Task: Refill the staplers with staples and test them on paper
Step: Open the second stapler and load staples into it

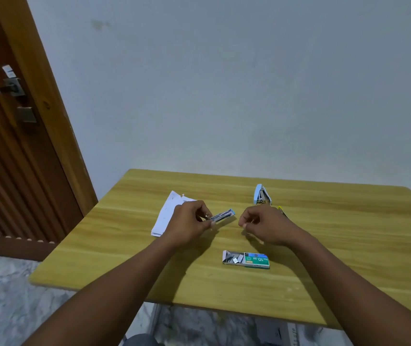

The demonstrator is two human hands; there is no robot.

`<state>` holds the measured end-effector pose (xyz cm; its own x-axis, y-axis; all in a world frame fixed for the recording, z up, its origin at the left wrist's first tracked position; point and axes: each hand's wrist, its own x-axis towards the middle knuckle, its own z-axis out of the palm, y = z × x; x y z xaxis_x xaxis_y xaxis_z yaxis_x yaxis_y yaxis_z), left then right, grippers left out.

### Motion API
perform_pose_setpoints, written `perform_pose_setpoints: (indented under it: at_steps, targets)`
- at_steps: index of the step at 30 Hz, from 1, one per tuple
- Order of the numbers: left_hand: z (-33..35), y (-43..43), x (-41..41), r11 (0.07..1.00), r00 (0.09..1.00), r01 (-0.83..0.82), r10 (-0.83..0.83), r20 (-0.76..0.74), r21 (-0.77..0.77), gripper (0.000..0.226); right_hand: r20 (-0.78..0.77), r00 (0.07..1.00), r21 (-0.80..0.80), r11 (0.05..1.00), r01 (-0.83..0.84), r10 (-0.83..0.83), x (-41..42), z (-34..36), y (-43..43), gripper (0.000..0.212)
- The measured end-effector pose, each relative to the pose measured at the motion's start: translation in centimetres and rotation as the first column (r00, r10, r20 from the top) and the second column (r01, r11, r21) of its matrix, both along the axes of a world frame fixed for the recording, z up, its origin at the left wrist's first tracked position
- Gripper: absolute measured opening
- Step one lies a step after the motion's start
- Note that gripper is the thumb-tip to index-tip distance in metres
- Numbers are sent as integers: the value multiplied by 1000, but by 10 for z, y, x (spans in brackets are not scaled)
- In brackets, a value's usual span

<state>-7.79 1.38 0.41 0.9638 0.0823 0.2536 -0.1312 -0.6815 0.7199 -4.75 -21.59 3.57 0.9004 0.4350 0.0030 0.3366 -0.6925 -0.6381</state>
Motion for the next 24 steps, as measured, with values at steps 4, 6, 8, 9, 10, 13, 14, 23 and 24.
perform_pose_setpoints:
  at_steps: [4,6,8,9,10,13,14,23,24]
  targets:
    - [-1,1,0,1000,1000,-5,5,-2,0,13,-145,964,-169,955,-244,221,-24,4,6,11]
    - [-2,1,1,1000,1000,-4,4,1,-6,12,-104,976,-242,947,-214,194,-31,0,10,13]
    - [-3,0,0,1000,1000,0,0,1,-1,12,-52,990,-269,953,-138,129,-37,-4,14,26]
    - [-4,0,0,1000,1000,3,-3,1,5,12,-33,994,-269,957,-109,104,-39,-6,16,28]
    - [-4,0,0,1000,1000,6,-6,1,9,12,-21,996,-268,959,-92,90,-41,-7,18,27]
    - [-4,-1,0,1000,1000,11,-11,3,13,13,-9,997,-273,959,-75,76,-41,-11,21,15]
    - [-4,-1,0,1000,1000,12,-12,2,12,13,-7,997,-275,959,-73,74,-40,-12,21,10]
    - [3,6,-3,995,996,75,-78,-34,-62,16,-35,999,-46,998,-31,30,-23,12,4,11]
    - [5,7,-3,994,996,86,-88,-33,-70,16,-21,1000,12,1000,-14,15,-20,16,5,10]
